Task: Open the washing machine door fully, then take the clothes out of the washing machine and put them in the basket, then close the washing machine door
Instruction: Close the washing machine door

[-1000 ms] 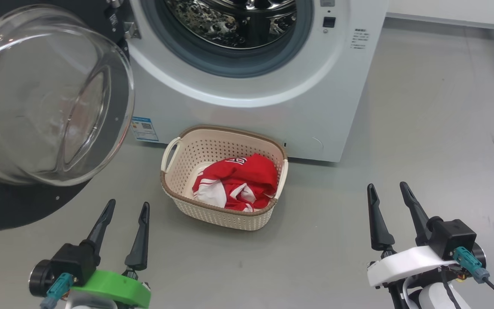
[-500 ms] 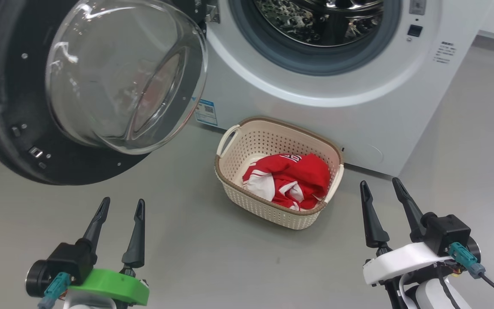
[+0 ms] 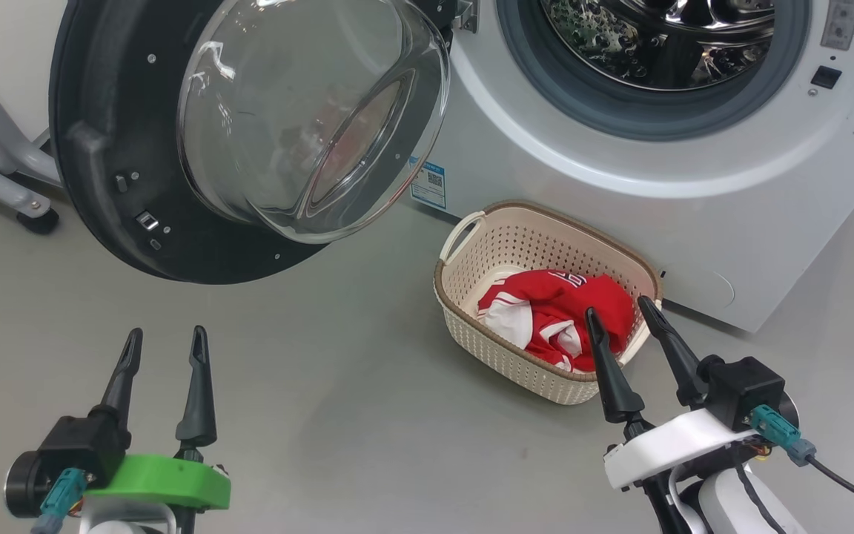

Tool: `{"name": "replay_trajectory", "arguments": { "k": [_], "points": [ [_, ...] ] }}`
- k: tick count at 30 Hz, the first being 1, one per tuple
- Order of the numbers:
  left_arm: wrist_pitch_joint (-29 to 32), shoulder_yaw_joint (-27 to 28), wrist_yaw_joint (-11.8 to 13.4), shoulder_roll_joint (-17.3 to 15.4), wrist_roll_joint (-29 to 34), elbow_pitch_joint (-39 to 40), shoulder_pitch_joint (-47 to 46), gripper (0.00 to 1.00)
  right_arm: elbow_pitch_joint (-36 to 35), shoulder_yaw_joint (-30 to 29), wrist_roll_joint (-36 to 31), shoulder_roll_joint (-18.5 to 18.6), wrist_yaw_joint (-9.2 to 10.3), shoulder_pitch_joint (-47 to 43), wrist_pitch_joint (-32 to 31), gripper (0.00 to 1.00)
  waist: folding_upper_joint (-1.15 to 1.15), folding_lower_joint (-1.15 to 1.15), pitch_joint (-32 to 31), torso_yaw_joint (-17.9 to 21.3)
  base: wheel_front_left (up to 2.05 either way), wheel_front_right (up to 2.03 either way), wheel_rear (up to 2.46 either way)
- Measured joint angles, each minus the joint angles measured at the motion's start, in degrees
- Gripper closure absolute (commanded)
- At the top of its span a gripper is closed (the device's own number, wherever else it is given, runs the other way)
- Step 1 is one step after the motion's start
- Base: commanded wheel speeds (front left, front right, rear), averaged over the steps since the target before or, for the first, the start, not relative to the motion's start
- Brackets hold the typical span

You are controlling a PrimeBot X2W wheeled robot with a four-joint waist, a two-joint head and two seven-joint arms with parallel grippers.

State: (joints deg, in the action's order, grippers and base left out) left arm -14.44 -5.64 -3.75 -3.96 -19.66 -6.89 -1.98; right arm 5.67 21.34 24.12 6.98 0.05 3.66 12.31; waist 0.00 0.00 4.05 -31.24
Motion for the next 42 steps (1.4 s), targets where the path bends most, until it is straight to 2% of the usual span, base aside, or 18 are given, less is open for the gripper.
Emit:
{"name": "replay_trajectory", "arguments": {
  "k": [21, 42],
  "points": [
    [0.0, 1.8, 1.0, 0.3, 0.0, 1.9, 2.3, 0.0, 2.4, 1.2, 0.0, -0.6, -1.45, 2.1, -0.5, 0.0, 0.0, 0.0, 0.3, -0.5, 0.0, 0.0, 0.0],
    [0.0, 2.0, 1.0, 0.7, 0.0, 2.4, 3.2, 0.0, 3.8, 1.3, 0.0, -0.8, -1.53, 3.0, -0.4, 0.0, 0.0, 0.0, -0.1, -0.3, 0.0, 0.0, 0.0]
  ]
}}
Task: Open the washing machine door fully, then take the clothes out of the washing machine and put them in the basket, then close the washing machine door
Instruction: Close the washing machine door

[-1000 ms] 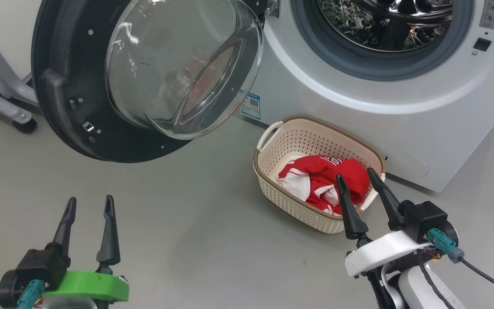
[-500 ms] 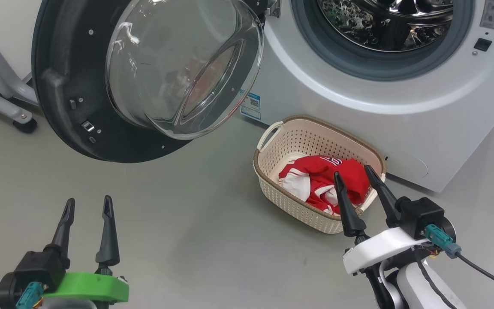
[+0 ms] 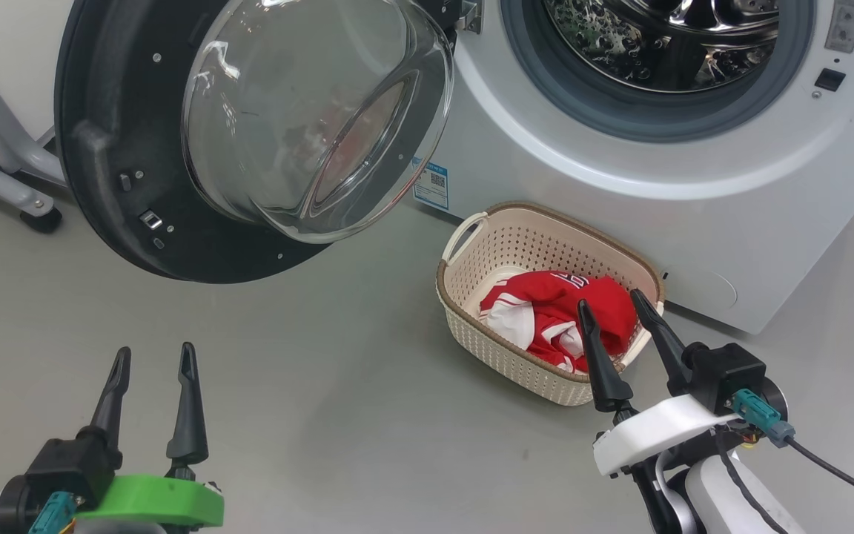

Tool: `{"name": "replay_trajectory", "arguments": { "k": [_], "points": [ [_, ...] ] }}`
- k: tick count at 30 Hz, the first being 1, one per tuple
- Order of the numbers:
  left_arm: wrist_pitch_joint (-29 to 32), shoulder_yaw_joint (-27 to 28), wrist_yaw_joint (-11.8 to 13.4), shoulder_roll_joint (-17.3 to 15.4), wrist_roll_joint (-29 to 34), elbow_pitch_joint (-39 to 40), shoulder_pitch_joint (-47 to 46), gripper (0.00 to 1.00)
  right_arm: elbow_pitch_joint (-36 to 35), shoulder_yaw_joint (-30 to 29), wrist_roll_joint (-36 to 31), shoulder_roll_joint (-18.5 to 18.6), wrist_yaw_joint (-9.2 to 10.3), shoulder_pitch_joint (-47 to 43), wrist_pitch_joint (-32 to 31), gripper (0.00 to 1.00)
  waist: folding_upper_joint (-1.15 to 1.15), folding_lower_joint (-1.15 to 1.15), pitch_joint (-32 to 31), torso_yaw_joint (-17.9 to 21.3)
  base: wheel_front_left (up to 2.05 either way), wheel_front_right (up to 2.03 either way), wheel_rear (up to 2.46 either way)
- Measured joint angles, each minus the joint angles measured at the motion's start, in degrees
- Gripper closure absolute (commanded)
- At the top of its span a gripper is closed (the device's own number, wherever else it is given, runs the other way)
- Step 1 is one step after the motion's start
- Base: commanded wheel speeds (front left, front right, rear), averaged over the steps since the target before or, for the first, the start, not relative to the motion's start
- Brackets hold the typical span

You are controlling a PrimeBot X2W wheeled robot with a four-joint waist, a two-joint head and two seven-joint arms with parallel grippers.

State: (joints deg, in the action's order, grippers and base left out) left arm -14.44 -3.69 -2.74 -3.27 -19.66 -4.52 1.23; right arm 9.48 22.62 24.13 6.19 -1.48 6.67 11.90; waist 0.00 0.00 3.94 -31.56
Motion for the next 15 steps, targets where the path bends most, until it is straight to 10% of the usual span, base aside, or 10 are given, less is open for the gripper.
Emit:
{"name": "replay_trajectory", "arguments": {
  "k": [15],
  "points": [
    [0.0, 0.1, 0.0, 0.1, 0.0, 0.3, 0.0, 0.0, 0.4, 0.0, 0.0, -0.1, 0.0, 0.0, 0.0, 0.0, 0.0, 0.0, 0.2, 0.0, 0.0, 0.0, 0.0]
  ]
}}
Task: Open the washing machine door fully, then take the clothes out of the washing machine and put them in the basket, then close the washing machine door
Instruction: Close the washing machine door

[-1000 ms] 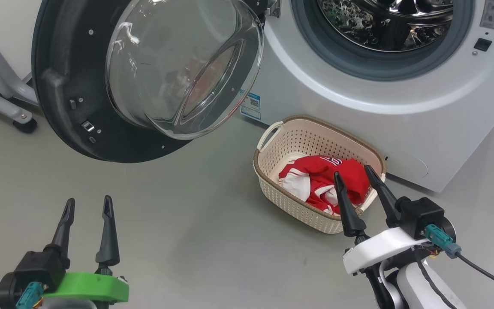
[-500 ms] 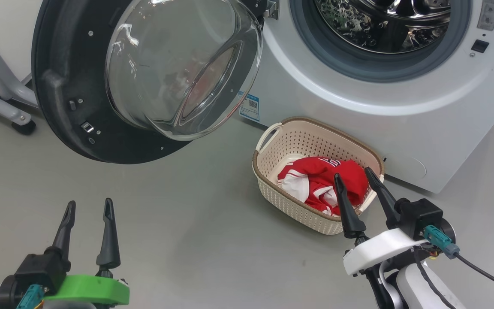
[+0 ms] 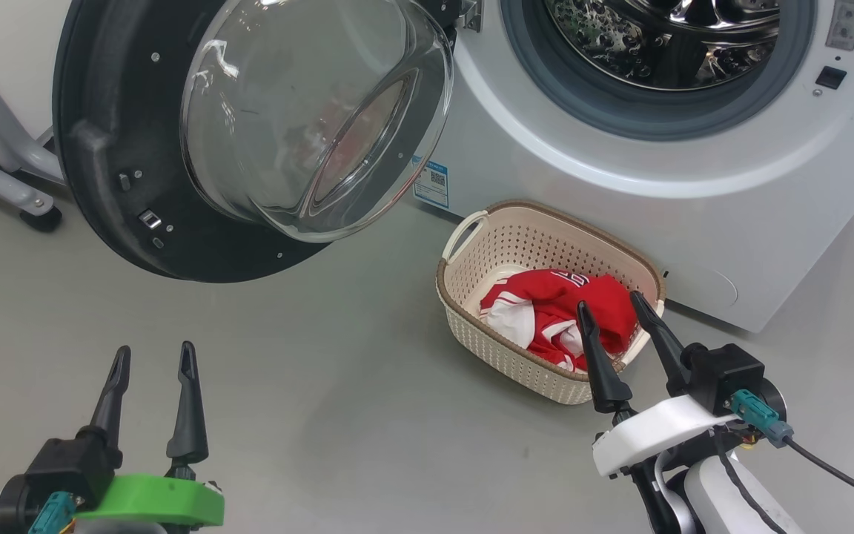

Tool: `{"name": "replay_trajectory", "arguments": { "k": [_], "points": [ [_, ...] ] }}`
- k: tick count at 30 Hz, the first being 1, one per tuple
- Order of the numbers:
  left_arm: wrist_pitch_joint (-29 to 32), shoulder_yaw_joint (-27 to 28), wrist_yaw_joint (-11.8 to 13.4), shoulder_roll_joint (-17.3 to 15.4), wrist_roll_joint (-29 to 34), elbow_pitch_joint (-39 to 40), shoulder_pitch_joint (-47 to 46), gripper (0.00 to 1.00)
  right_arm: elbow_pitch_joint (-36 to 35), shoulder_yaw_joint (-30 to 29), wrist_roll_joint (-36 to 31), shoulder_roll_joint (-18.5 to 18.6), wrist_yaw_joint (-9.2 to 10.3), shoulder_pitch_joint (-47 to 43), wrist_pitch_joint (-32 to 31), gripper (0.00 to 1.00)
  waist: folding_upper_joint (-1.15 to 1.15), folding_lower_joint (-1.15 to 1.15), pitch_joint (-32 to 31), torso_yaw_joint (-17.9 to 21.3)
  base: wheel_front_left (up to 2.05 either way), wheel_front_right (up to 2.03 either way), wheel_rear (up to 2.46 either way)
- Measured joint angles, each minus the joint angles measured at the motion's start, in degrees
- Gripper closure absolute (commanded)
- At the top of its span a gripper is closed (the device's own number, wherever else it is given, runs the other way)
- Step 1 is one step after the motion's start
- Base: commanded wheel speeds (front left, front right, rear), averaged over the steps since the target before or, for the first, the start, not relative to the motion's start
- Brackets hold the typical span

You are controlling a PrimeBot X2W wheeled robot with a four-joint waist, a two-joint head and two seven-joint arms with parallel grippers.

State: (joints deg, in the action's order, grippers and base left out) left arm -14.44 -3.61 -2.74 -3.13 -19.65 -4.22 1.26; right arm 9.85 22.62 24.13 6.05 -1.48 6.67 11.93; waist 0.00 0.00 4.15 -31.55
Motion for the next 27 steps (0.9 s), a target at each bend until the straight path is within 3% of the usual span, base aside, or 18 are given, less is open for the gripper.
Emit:
{"name": "replay_trajectory", "arguments": {
  "k": [15, 16, 17, 18, 19, 20, 27],
  "points": [
    [0.0, 0.0, -0.1, 0.0, 0.1, 0.0, 0.0, 0.0, 0.2, 0.0, 0.0, 0.0, 0.01, 0.0, 0.3, 0.0, 0.0, 0.0, 0.0, 0.1, 0.0, 0.0, 0.0],
    [0.0, -0.1, -0.1, 0.0, 0.1, 0.0, 0.1, 0.14, 0.2, 0.0, 0.0, 0.0, 0.01, 0.0, 0.3, 0.0, 0.0, 0.0, 0.1, 0.1, 0.0, 0.0, 0.0],
    [0.0, -0.1, -0.1, 0.1, 0.1, 0.0, 0.1, 0.57, 0.2, 0.0, 0.0, 0.0, 0.01, 0.0, 0.3, 0.0, 0.0, 0.0, 0.1, 0.1, 0.0, 0.0, 0.0],
    [0.0, -0.1, -0.1, 0.1, 0.1, 0.0, 0.1, 0.57, 0.2, 0.0, 0.0, 0.0, 0.01, 0.0, 0.3, 0.0, 0.0, 0.0, 0.2, 0.1, 0.0, 0.0, 0.0],
    [0.0, -0.1, -0.1, 0.1, 0.1, 0.0, 0.1, 0.84, 0.2, 0.0, 0.0, 0.0, 0.01, 0.0, 0.3, 0.0, 0.0, 0.0, 0.3, 0.1, 0.0, 0.0, 0.0],
    [0.0, -0.1, -0.1, 0.1, 0.1, 0.0, 0.2, 1.0, 0.2, 0.0, 0.0, 0.0, 0.02, 0.0, 0.3, 0.0, 0.0, 0.0, 0.3, 0.1, 0.0, 0.0, 0.0],
    [0.0, -0.2, -0.6, 0.1, 0.1, 0.4, 0.2, 1.0, 0.0, 0.0, -0.1, 0.4, 0.1, 0.0, 0.3, 0.0, 0.0, 0.0, 1.3, 0.0, 0.0, 0.0, 0.0]
  ]
}}
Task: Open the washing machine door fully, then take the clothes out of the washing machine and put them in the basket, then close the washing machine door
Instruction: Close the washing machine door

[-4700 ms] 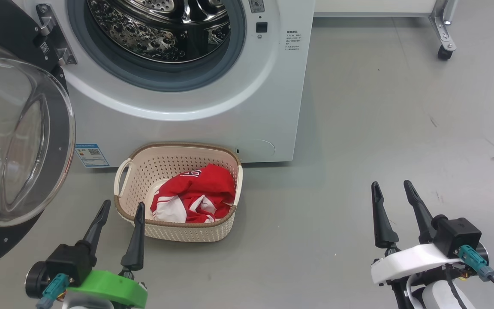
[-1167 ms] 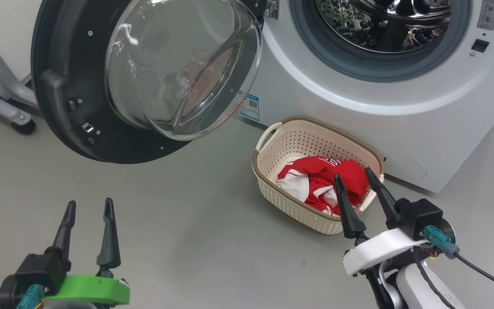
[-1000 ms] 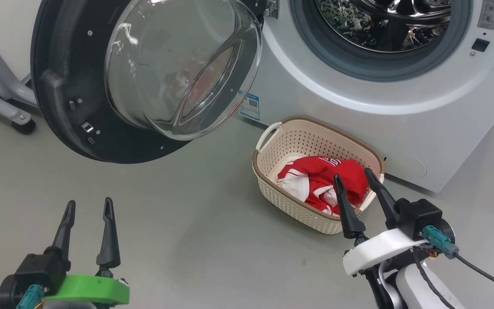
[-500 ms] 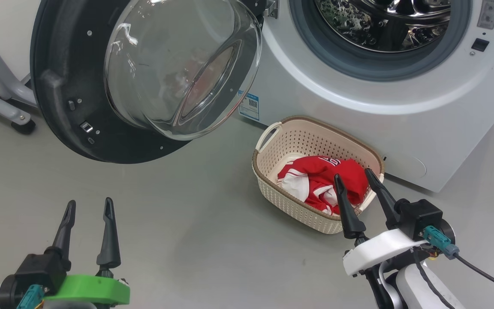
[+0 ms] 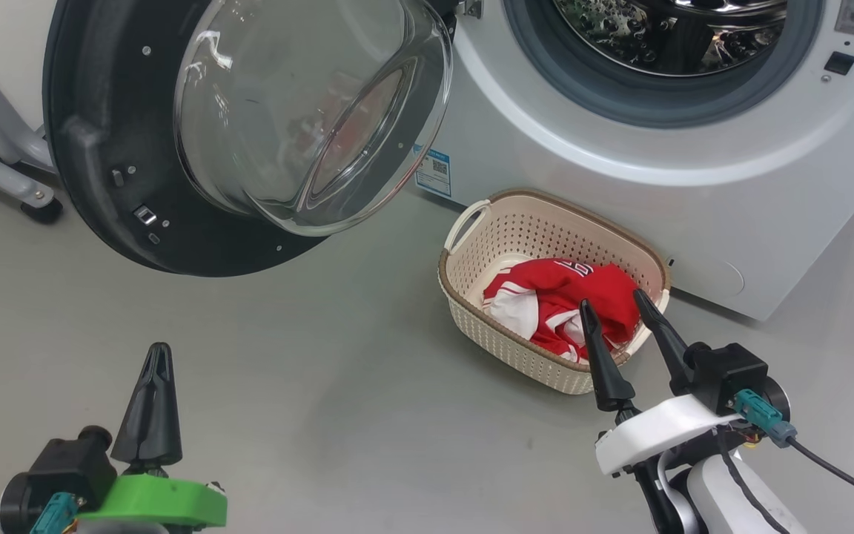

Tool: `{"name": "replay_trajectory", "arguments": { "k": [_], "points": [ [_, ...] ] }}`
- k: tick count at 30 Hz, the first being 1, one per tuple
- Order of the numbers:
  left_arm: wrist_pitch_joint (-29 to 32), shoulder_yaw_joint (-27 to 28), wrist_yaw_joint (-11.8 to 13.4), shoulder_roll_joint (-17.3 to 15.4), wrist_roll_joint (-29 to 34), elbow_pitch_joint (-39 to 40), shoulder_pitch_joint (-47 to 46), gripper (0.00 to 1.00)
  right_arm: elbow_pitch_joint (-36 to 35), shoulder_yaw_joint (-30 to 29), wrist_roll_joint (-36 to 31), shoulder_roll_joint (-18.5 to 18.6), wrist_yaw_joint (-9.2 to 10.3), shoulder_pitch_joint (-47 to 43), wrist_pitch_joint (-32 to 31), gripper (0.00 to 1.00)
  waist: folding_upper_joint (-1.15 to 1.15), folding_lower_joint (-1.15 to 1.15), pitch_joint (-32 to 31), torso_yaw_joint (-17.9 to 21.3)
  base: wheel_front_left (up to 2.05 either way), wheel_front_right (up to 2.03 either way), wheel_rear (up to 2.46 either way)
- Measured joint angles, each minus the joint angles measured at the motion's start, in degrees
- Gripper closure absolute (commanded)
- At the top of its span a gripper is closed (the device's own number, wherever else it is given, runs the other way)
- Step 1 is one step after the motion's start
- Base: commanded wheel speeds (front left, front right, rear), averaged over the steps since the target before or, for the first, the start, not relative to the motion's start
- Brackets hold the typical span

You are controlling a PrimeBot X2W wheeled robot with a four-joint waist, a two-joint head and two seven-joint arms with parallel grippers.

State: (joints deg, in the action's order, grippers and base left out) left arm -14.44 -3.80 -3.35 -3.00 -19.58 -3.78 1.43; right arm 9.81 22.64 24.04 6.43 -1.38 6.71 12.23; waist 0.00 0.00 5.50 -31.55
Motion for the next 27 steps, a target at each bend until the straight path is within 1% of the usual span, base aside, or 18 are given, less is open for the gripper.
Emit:
{"name": "replay_trajectory", "arguments": {
  "k": [3, 5, 8, 11, 12, 14, 16, 21, 23, 24, 27],
  "points": [
    [0.0, 0.4, -0.1, 0.2, -0.2, 0.8, 0.0, 1.0, -0.4, 0.0, -0.1, 0.2, 0.05, 0.1, -0.1, 0.0, 0.0, 0.0, 0.6, 0.0, 0.0, 0.0, 0.0],
    [0.0, 1.8, -0.1, 0.2, -0.5, 2.1, -0.2, 1.0, -0.8, 0.2, -0.7, 0.7, 0.09, 0.1, -0.7, 0.0, 0.0, 0.0, 1.1, -0.1, 0.0, 0.0, 0.0],
    [0.0, 3.6, -0.5, -0.7, -0.6, 3.3, -0.6, 1.0, -1.6, 0.3, -1.6, 1.4, 0.57, 0.1, -1.4, 0.0, 0.0, 0.0, 2.1, -0.1, 0.0, 0.0, 0.0],
    [0.0, 4.8, -0.9, -3.3, -0.6, 4.0, -2.3, 1.0, -2.8, 0.2, -2.1, 1.7, 1.12, 0.2, -1.9, 0.0, 0.0, 0.0, 3.3, -0.2, 0.0, 0.0, 0.0],
    [0.0, 5.9, -1.1, -5.4, -0.6, 4.5, -4.4, 1.0, -3.4, 0.1, -2.4, 2.1, 1.6, 0.4, -2.0, 0.0, 0.0, 0.0, 4.3, -0.2, 0.0, 0.0, 0.0],
    [0.0, 7.8, -1.1, -7.1, -0.8, 5.2, -6.7, 1.0, -4.0, 0.2, -2.8, 2.5, 1.98, 0.6, -2.5, 0.0, 0.0, -0.01, 5.3, -0.2, 0.0, 0.0, 0.0],
    [0.0, 10.2, -1.1, -9.3, -1.3, 6.1, -8.8, 1.0, -4.4, 0.6, -3.2, 2.7, 1.97, 1.3, -3.2, 0.0, 0.0, 0.0, 6.4, -0.2, 0.0, 0.0, 0.0],
    [1.4, 17.1, -1.3, -14.2, -5.1, 6.5, -14.2, 1.0, -5.8, 1.3, -4.1, 3.2, 1.97, 3.1, -4.4, 0.0, 0.0, 0.0, 8.9, 0.7, 0.0, 0.0, 0.0],
    [1.9, 19.3, -1.5, -16.1, -6.9, 5.8, -16.7, 1.0, -6.2, 1.3, -4.5, 3.7, 1.96, 3.9, -4.8, 0.0, 0.0, 0.0, 9.8, 1.3, 0.0, 0.0, 0.0],
    [1.9, 19.3, -1.5, -16.1, -6.9, 5.8, -16.7, 1.0, -6.2, 1.3, -4.5, 3.7, 1.96, 3.9, -4.8, 0.0, 0.0, 0.0, 9.8, 1.3, 0.0, 0.0, 0.0],
    [2.8, 22.5, -1.5, -19.7, -7.7, 3.2, -20.1, 1.0, -6.4, 1.4, -5.1, 4.5, 1.72, 5.0, -4.9, 0.0, 0.0, -0.01, 11.0, 2.4, 0.0, 0.0, 0.0]
  ]
}}
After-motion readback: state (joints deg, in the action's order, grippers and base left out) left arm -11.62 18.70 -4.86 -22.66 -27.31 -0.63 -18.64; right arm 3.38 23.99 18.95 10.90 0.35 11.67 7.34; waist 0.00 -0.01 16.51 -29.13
